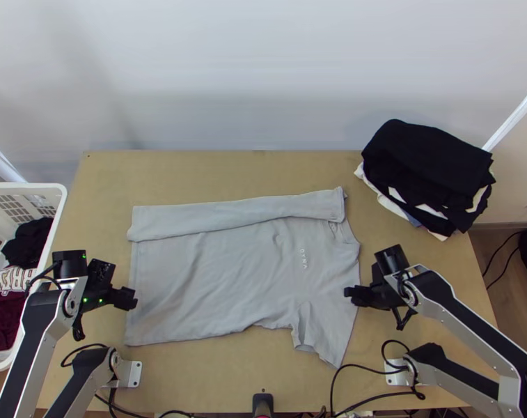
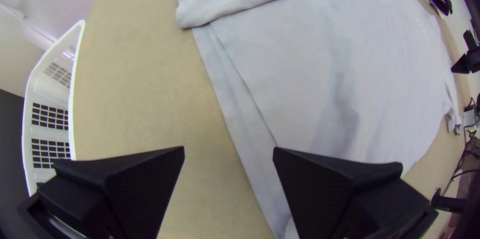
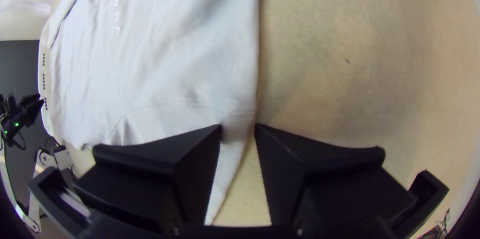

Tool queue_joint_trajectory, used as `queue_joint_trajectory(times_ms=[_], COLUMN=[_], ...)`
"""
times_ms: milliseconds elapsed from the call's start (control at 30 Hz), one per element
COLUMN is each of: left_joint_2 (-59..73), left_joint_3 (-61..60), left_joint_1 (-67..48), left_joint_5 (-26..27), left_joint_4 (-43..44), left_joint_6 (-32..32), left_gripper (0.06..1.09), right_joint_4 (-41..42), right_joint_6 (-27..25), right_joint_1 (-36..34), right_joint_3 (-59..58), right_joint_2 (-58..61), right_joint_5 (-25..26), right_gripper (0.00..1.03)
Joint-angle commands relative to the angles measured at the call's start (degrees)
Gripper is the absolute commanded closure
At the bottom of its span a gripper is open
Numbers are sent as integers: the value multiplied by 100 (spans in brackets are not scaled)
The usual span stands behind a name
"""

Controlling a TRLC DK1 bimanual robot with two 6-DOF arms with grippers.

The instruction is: Fold the t-shirt

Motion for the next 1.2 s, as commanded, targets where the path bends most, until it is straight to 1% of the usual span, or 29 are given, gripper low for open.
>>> queue_joint_trajectory(times_ms=[0, 67, 233, 300, 367, 433, 533, 600, 633, 700, 900, 1033, 1167], left_joint_2=[34, 61, 87, 131, 298, 500, 817, 1151, 1309, 1476, 1529, 1634, 1757], left_joint_3=[-232, -249, -249, -267, -267, -205, 146, 507, 682, 858, 867, 744, 709], left_joint_1=[85, 190, 164, 58, -109, -390, -698, -900, -917, -935, -1093, -1111, -1111], left_joint_5=[-134, -161, -222, -380, -530, -618, -574, -398, -205, -55, -55, -55, 59], left_joint_4=[-271, -464, -1255, -1414, -1581, -1616, -1730, -1994, -2222, -2556, -2890, -3382, -3338], left_joint_6=[699, 1138, 2378, 2852, 3090, 3098, 2931, 2659, 2615, 2606, 2650, 2720, 2703], left_gripper=[21, 21, 22, 21, 21, 22, 22, 26, 26, 26, 26, 26, 26], right_joint_4=[39, 39, 83, 83, 100, 109, 127, 153, 153, 179, 276, 302, 320], right_joint_6=[-127, -136, -127, -127, -127, -127, -136, -136, -136, -136, -127, -136, -136], right_joint_1=[158, 228, 254, 254, 254, 254, 254, 254, 254, 254, 254, 254, 254], right_joint_3=[-90, -99, -82, -73, -73, -82, -82, -82, -82, -90, -117, -117, -99], right_joint_2=[173, 173, 287, 323, 340, 358, 367, 375, 367, 367, 393, 428, 463], right_joint_5=[-43, -43, -43, -43, -43, -43, -43, -43, -43, -43, -43, -43, -43], right_gripper=[100, 100, 100, 100, 100, 100, 100, 100, 100, 100, 100, 100, 100])
